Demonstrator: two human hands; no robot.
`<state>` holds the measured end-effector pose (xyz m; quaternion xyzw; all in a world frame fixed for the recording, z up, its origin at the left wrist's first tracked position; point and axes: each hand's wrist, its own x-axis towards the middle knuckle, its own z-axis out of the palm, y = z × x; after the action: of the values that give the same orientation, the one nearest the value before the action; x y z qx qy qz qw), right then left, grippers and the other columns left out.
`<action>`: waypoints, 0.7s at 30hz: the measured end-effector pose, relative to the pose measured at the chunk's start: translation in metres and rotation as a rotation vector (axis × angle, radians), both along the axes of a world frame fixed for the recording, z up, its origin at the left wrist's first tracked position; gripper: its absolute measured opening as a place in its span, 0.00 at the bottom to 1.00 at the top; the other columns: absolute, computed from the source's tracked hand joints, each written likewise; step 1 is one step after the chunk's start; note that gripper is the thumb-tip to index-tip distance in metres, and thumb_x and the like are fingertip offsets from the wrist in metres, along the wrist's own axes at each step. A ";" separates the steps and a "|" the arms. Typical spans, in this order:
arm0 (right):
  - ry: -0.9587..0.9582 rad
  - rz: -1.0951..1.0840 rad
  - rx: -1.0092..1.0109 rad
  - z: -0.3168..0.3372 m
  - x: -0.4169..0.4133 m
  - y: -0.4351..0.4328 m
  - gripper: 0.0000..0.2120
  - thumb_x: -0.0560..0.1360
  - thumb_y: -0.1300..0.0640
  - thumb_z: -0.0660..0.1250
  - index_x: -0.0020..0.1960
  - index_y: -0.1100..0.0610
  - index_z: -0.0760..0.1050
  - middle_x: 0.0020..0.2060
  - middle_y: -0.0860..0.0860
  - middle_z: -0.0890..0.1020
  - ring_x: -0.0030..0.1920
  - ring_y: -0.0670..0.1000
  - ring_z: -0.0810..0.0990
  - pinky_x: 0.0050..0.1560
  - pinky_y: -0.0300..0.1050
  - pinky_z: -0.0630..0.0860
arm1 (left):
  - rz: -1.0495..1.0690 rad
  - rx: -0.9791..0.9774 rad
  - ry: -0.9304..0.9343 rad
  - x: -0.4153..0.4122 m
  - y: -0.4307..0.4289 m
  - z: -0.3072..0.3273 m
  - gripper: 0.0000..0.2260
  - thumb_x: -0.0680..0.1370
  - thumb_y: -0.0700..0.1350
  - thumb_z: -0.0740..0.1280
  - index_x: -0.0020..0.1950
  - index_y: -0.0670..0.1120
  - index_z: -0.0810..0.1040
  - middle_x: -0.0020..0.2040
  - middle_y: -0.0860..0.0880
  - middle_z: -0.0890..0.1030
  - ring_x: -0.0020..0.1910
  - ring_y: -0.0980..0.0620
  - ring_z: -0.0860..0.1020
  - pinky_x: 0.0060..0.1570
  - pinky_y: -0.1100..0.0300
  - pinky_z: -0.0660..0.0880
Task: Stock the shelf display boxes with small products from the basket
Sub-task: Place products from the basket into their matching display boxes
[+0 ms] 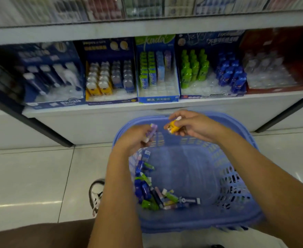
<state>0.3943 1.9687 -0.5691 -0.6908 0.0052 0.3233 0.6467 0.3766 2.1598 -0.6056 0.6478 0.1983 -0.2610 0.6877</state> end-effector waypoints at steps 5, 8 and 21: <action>-0.451 0.119 -0.262 0.052 0.016 0.063 0.16 0.78 0.63 0.63 0.65 0.58 0.70 0.40 0.46 0.77 0.37 0.40 0.75 0.39 0.27 0.71 | 0.255 -0.047 -0.263 -0.005 0.068 0.060 0.08 0.80 0.46 0.62 0.48 0.46 0.80 0.32 0.53 0.76 0.24 0.59 0.68 0.21 0.69 0.62; -0.721 0.056 -0.361 0.065 0.034 0.109 0.14 0.73 0.59 0.70 0.58 0.57 0.75 0.36 0.42 0.72 0.38 0.43 0.72 0.41 0.33 0.69 | 0.406 -0.045 -0.382 -0.013 0.097 0.068 0.08 0.78 0.50 0.65 0.48 0.48 0.81 0.33 0.55 0.77 0.26 0.59 0.68 0.23 0.68 0.63; -1.078 0.231 -0.629 0.028 0.083 0.218 0.10 0.74 0.62 0.67 0.55 0.60 0.77 0.46 0.56 0.77 0.43 0.52 0.76 0.49 0.49 0.75 | 0.854 -0.035 -0.120 -0.017 0.136 0.058 0.10 0.78 0.43 0.60 0.42 0.46 0.81 0.40 0.48 0.77 0.28 0.56 0.67 0.26 0.65 0.62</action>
<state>0.4774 2.1866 -0.5407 -0.9098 -0.3007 -0.0192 0.2856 0.3600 2.2961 -0.5475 0.5098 0.4039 0.0820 0.7552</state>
